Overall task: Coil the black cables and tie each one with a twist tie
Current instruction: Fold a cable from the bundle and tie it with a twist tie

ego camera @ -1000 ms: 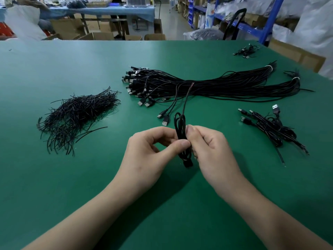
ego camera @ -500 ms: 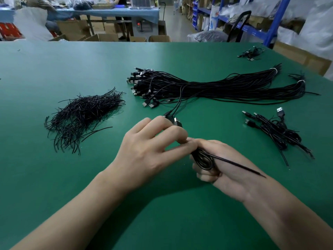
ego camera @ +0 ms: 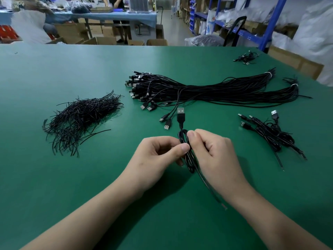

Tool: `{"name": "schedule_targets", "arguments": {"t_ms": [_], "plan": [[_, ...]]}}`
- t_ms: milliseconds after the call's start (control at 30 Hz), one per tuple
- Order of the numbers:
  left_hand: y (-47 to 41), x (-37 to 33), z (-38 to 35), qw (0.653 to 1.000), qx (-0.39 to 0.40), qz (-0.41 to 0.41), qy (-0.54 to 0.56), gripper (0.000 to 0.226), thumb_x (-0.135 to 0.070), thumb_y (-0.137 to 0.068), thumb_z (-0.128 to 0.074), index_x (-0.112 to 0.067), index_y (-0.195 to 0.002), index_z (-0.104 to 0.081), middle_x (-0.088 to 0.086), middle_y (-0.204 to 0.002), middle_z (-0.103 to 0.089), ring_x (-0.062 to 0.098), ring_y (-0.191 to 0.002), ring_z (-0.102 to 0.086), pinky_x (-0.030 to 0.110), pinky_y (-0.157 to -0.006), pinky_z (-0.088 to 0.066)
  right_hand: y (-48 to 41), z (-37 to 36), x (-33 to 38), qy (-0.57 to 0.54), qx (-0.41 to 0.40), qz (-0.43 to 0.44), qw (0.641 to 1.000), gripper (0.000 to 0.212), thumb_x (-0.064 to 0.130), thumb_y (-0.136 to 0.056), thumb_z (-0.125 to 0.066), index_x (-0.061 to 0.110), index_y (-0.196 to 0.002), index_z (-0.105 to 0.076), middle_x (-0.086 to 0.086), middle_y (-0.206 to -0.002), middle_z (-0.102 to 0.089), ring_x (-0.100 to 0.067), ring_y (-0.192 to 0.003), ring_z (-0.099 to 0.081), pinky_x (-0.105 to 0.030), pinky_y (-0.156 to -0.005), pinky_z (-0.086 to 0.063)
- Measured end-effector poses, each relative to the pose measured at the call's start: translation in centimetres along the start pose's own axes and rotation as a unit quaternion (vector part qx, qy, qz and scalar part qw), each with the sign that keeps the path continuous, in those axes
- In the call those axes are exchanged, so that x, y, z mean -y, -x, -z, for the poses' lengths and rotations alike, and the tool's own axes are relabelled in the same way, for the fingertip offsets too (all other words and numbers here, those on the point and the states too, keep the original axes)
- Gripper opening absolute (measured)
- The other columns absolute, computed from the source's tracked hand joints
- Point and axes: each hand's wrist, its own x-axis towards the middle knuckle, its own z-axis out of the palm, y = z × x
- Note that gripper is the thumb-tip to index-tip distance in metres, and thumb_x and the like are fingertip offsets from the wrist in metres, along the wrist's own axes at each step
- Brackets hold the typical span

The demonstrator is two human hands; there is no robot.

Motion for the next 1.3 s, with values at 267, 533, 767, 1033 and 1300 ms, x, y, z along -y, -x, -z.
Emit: {"name": "schedule_targets", "arguments": {"t_ms": [267, 533, 767, 1033, 1300], "plan": [[0.1, 0.1, 0.0, 0.931, -0.130, -0.166, -0.299, 0.014, -0.038, -0.088, -0.075, -0.025, -0.085, -0.077, -0.015, -0.076, -0.070, -0.007, -0.063, -0.059, 0.015, -0.057, -0.042, -0.4, -0.4, -0.2, -0.306, 0.087, -0.272, 0.908, 0.053, 0.022, -0.105, -0.045, 0.025, -0.052, -0.039, 0.010, -0.048, -0.022, -0.008, -0.039, -0.015, -0.018, -0.037, -0.015], [-0.4, 0.2, 0.1, 0.922, -0.134, -0.174, -0.320, 0.017, -0.040, -0.088, -0.075, -0.025, -0.081, -0.076, -0.015, -0.073, -0.069, -0.003, -0.064, -0.059, 0.017, -0.058, -0.042, -0.6, 0.2, -0.6, -0.283, 0.105, -0.292, 0.907, 0.051, 0.032, -0.107, -0.043, 0.024, -0.056, -0.042, 0.012, -0.047, -0.027, -0.008, -0.040, -0.019, -0.020, -0.039, -0.019], [-1.0, 0.9, 0.9, 0.991, -0.108, 0.009, -0.072, 0.024, -0.037, -0.090, -0.073, -0.024, -0.070, -0.074, -0.002, -0.067, -0.073, 0.001, -0.055, -0.053, 0.014, -0.056, -0.037, -0.5, 0.9, -0.4, 0.075, 0.056, -0.043, 0.995, 0.036, 0.067, -0.086, -0.049, 0.039, -0.107, -0.056, 0.017, -0.091, -0.059, -0.005, -0.080, -0.060, -0.029, -0.065, -0.049], [-2.2, 0.6, 0.9, 0.997, -0.034, 0.046, -0.050, 0.032, -0.046, -0.101, -0.056, -0.028, -0.088, -0.080, -0.004, -0.080, -0.077, -0.001, -0.068, -0.064, 0.013, -0.062, -0.041, -2.2, 2.0, -0.4, -0.001, 0.085, -0.122, 0.989, 0.012, 0.032, -0.087, -0.075, 0.032, -0.089, -0.063, 0.011, -0.071, -0.070, -0.003, -0.057, -0.062, -0.019, -0.054, -0.049], [-7.2, 1.4, 2.9, 0.946, -0.107, 0.016, -0.306, 0.015, -0.032, -0.094, -0.067, -0.027, -0.105, -0.076, -0.014, -0.090, -0.074, 0.007, -0.085, -0.068, 0.031, -0.088, -0.055, -7.1, 9.4, -5.4, 0.426, 0.015, -0.152, 0.892, 0.018, 0.034, -0.091, -0.067, 0.018, -0.098, -0.065, -0.003, -0.084, -0.069, -0.031, -0.081, -0.065, -0.037, -0.069, -0.054]]}}
